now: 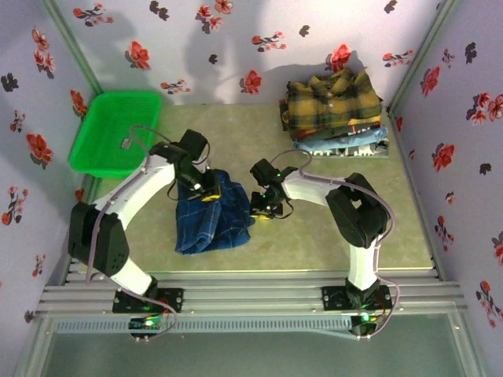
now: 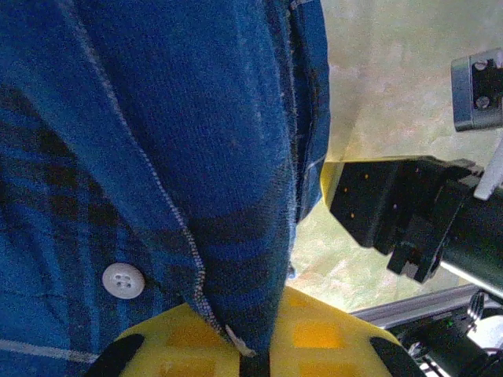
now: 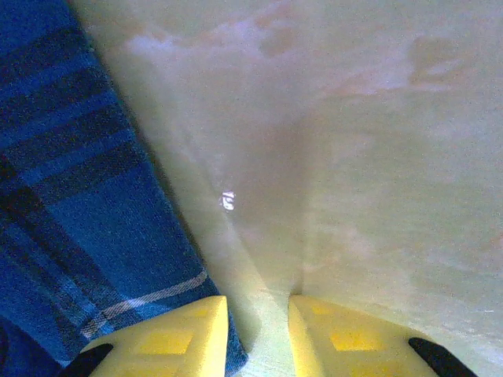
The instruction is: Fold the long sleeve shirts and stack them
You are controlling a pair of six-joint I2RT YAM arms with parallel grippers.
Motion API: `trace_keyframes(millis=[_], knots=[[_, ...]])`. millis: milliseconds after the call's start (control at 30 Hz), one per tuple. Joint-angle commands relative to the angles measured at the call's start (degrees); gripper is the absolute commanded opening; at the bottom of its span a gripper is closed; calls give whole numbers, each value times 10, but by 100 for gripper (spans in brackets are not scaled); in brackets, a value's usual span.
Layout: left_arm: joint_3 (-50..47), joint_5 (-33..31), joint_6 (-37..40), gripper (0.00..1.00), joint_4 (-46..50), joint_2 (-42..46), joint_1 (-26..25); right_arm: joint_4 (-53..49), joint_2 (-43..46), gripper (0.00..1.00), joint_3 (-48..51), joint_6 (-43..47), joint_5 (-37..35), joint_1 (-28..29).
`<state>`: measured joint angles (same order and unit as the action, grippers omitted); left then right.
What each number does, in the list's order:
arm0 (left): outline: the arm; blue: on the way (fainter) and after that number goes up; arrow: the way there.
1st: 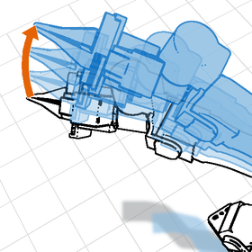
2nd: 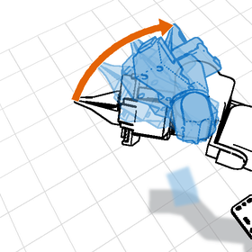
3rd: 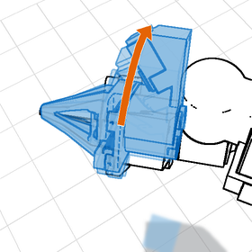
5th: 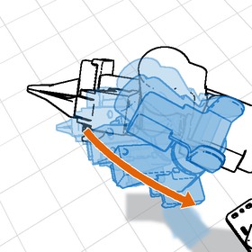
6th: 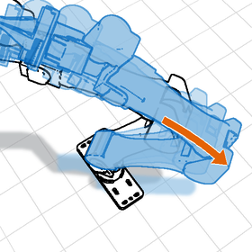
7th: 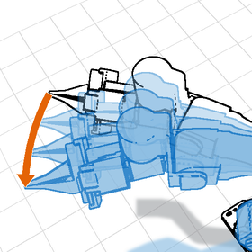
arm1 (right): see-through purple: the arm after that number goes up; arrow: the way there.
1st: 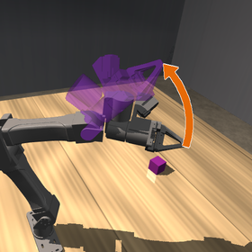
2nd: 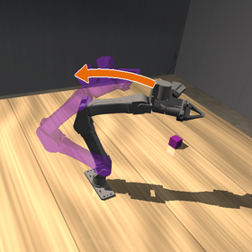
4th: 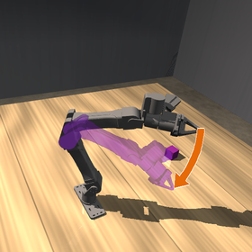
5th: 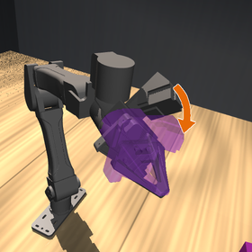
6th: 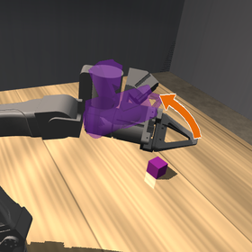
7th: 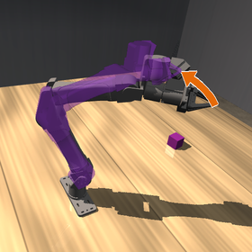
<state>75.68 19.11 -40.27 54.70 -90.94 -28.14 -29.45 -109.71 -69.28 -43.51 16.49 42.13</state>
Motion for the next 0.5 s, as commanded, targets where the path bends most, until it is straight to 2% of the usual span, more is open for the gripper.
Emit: trace_keyframes(millis=[0,467], knots=[[21,11,-32,5,-48,-17,-11,45,-26,29,20,-11,4,10],[31,22,-86,6,-136,-84,-33,59,-30,27,35,-15,12,15]])
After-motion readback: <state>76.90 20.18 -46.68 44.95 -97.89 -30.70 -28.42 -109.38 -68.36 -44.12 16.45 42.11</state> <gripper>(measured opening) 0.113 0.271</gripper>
